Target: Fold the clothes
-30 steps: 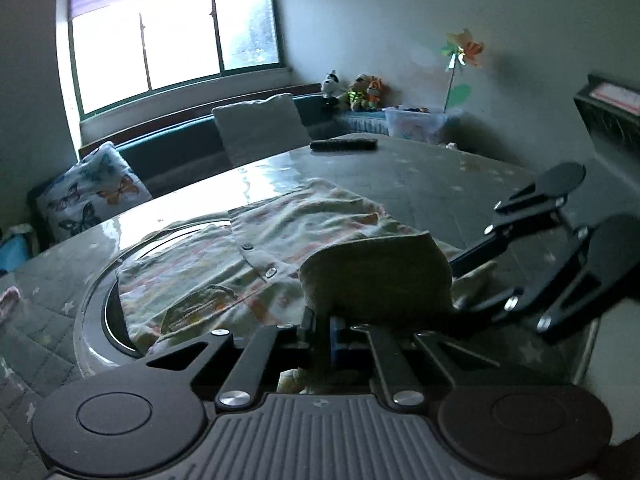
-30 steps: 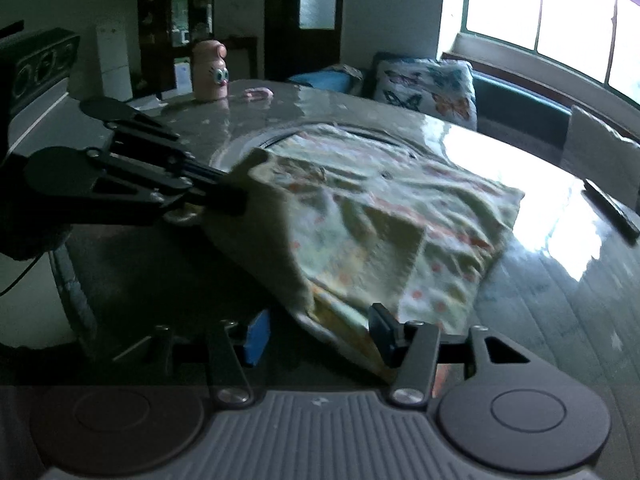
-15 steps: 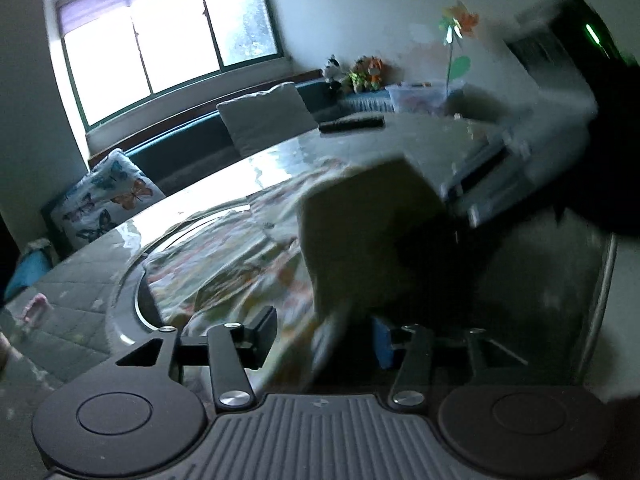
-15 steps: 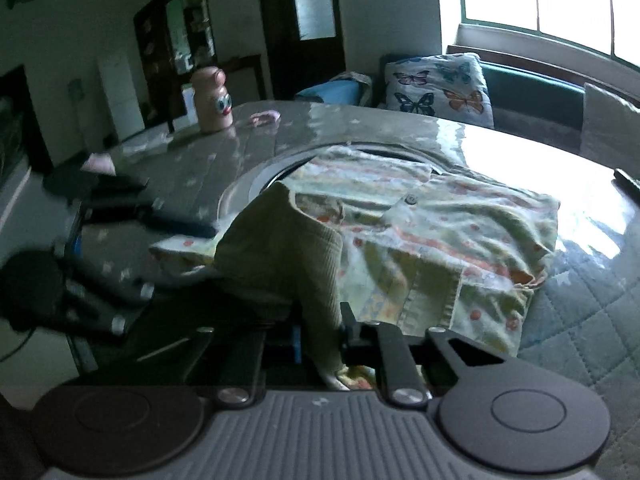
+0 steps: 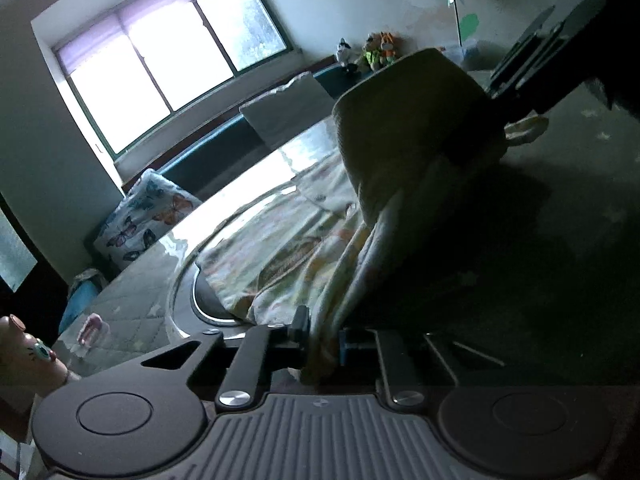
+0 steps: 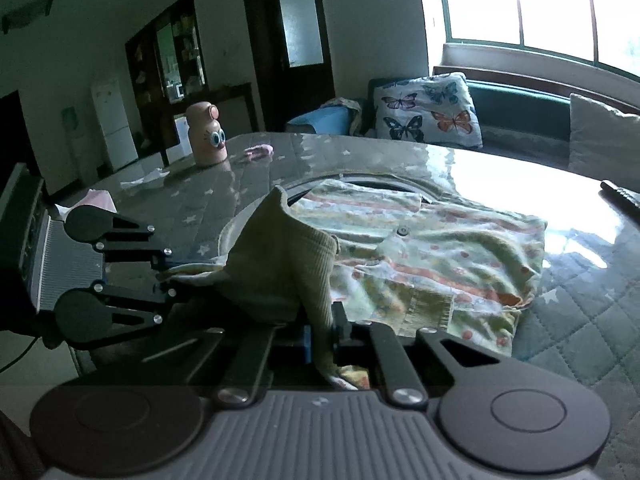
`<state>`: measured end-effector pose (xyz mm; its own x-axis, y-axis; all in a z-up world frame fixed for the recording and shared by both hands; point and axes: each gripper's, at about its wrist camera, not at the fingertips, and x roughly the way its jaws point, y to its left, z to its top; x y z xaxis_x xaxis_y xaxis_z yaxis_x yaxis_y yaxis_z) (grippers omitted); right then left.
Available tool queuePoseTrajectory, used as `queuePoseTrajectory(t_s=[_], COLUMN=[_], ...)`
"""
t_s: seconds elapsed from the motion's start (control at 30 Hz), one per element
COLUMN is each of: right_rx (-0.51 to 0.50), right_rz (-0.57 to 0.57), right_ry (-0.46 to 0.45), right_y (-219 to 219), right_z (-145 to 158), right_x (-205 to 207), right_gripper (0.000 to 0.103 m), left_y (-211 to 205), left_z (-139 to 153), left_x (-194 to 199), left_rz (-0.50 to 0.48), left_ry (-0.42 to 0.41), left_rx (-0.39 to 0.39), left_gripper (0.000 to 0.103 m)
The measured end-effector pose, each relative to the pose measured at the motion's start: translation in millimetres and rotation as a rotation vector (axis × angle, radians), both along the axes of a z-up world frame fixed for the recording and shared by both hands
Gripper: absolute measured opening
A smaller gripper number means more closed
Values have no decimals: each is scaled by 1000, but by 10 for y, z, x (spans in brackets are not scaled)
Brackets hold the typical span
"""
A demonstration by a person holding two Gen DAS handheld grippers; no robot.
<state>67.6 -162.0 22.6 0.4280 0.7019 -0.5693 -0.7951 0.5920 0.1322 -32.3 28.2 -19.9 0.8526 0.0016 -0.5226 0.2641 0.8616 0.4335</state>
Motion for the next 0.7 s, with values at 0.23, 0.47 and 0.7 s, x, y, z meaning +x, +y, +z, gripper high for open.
queuePoseTrajectory(t_s=[0.23,0.47,0.7], right_rx=[41,41,31], right_rz=[28,92,95], right_ry=[-23,7,-14], right_y=[-232,-500,-419], right_z=[284,606,780], right_x=[-252,-765,-649], right_gripper=[7,7,7], left_y=[-58,-110,45], left_z=[362,701,803], left_x=[-396,-901,-653], left_rz=[-51,-109,-75], left_ry=[4,91,76], left_rx=[-96,-226,-314], left_gripper=[11,11,11])
